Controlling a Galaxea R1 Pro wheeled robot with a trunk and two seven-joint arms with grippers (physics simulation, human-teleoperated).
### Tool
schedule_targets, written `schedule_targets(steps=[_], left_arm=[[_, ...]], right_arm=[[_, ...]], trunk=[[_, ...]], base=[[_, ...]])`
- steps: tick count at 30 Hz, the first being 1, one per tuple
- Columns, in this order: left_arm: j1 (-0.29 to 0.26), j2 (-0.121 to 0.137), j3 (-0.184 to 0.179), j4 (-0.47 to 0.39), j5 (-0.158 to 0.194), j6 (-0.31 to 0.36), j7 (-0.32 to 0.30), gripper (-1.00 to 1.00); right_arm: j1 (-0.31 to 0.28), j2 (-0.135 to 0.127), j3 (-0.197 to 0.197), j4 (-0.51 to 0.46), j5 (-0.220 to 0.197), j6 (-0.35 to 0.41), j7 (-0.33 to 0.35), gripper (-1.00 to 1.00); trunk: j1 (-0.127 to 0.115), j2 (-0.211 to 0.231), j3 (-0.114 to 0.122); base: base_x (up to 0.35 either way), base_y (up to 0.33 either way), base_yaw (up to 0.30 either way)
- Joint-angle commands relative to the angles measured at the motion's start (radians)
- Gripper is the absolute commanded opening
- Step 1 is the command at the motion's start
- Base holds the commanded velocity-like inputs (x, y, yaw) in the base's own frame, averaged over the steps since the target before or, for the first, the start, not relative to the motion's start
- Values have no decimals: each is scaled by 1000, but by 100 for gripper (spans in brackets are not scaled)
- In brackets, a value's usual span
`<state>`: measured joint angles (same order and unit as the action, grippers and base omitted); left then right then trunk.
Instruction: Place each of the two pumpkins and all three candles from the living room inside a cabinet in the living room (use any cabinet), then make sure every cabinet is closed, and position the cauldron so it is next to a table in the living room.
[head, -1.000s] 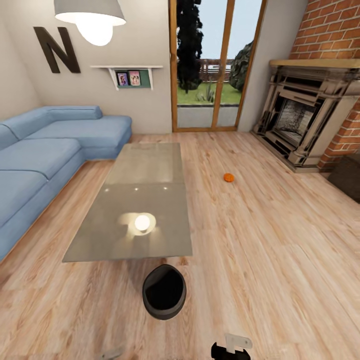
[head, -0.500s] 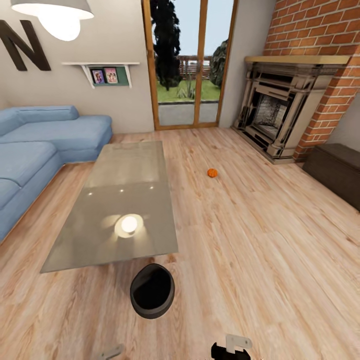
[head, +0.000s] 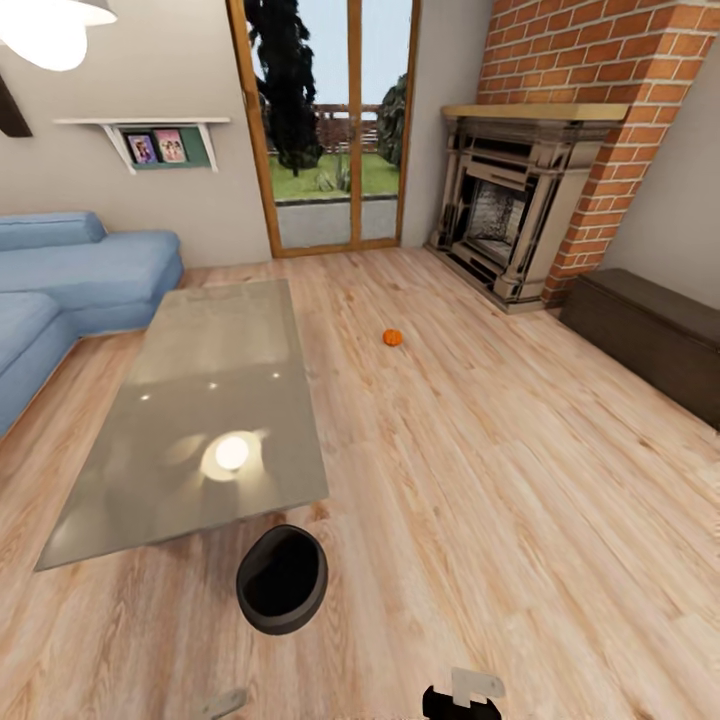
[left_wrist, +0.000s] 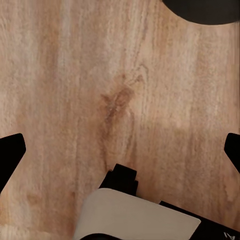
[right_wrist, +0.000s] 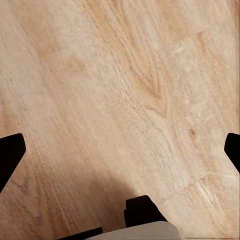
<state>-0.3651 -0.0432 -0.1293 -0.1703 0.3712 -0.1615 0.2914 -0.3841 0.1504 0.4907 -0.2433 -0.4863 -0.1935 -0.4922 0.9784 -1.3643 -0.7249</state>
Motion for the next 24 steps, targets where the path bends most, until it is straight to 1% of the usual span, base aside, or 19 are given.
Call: schedule_targets(steps=[1, 24], left_arm=[[0, 0, -9, 0, 9, -4, 5, 100], [0, 0, -9, 0, 9, -6, 5, 100]], right_arm=[[-1, 0, 8, 1, -11, -6, -3, 100], [-1, 0, 8, 1, -10, -6, -3, 100]], trunk=[[0, 0, -2], [0, 0, -22]], base=[[-13, 4, -235], [-1, 0, -235]])
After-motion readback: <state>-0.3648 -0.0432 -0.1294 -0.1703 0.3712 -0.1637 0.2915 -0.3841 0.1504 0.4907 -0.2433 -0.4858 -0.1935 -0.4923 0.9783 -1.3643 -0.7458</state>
